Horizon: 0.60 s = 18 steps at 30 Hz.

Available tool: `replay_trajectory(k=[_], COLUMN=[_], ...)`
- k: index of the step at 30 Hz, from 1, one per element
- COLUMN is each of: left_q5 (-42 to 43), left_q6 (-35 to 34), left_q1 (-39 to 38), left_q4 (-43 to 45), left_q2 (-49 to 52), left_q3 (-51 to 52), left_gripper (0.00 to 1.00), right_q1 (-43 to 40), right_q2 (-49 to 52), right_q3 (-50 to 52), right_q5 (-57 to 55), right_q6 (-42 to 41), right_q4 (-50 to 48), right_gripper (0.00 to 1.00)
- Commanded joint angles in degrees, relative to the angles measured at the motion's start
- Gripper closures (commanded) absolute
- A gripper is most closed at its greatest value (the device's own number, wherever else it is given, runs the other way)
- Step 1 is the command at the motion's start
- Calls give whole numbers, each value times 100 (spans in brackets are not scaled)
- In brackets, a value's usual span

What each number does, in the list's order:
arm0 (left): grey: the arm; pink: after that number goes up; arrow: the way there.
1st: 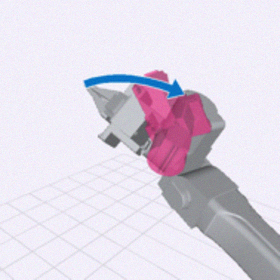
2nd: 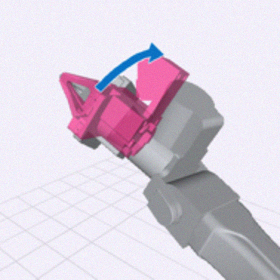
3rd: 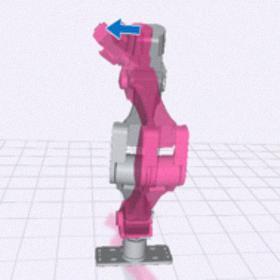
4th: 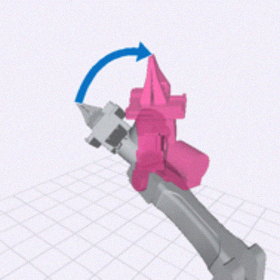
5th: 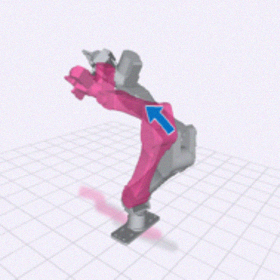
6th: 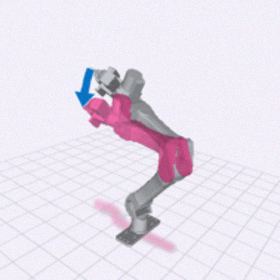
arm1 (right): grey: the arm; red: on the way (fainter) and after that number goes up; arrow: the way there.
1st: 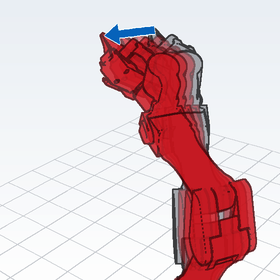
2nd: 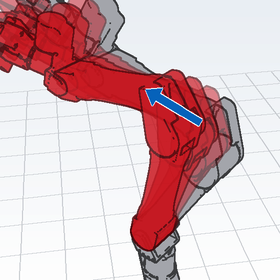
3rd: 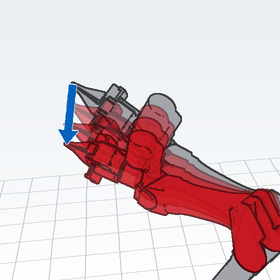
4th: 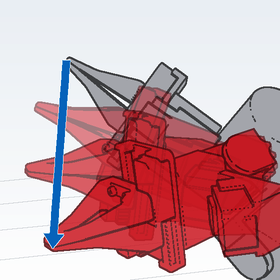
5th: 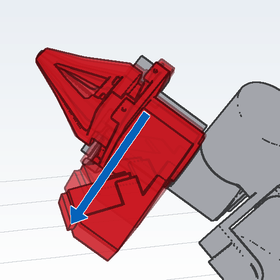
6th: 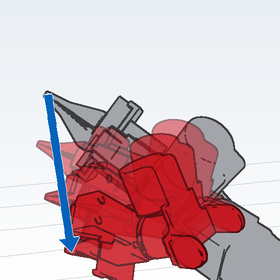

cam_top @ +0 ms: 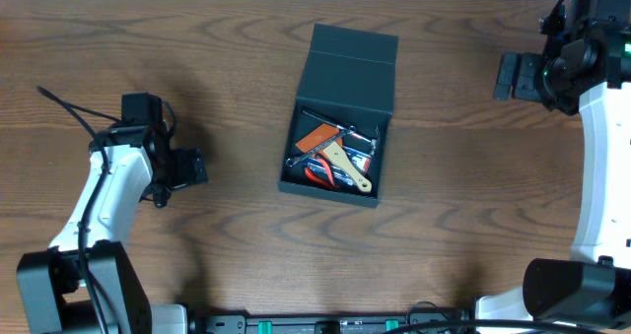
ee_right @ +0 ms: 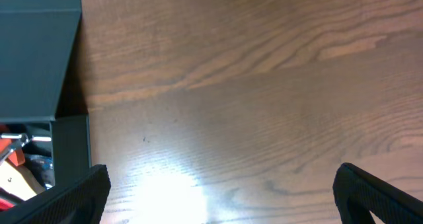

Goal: Pack container
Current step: 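Lower the left gripper onto the yellow-black screwdriver handle and grasp it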

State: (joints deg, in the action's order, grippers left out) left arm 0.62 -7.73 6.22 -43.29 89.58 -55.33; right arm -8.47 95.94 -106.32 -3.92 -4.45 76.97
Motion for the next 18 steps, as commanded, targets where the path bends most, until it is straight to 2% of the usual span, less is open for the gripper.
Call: replay_trajectory(k=[1, 18], left_q5=[-127, -127], left_q6=[-72, -70], left_q1=[26, 26], left_q4=[61, -20], left_q2=[144, 170], left_q3=[116, 118], left_gripper=[1, 1], right_q1=[-46, -46], right_q2=[7, 7], right_q3=[31, 31], right_q5=[-59, -57], right_q6=[92, 92], right_q4=[52, 208], right_gripper=[1, 1])
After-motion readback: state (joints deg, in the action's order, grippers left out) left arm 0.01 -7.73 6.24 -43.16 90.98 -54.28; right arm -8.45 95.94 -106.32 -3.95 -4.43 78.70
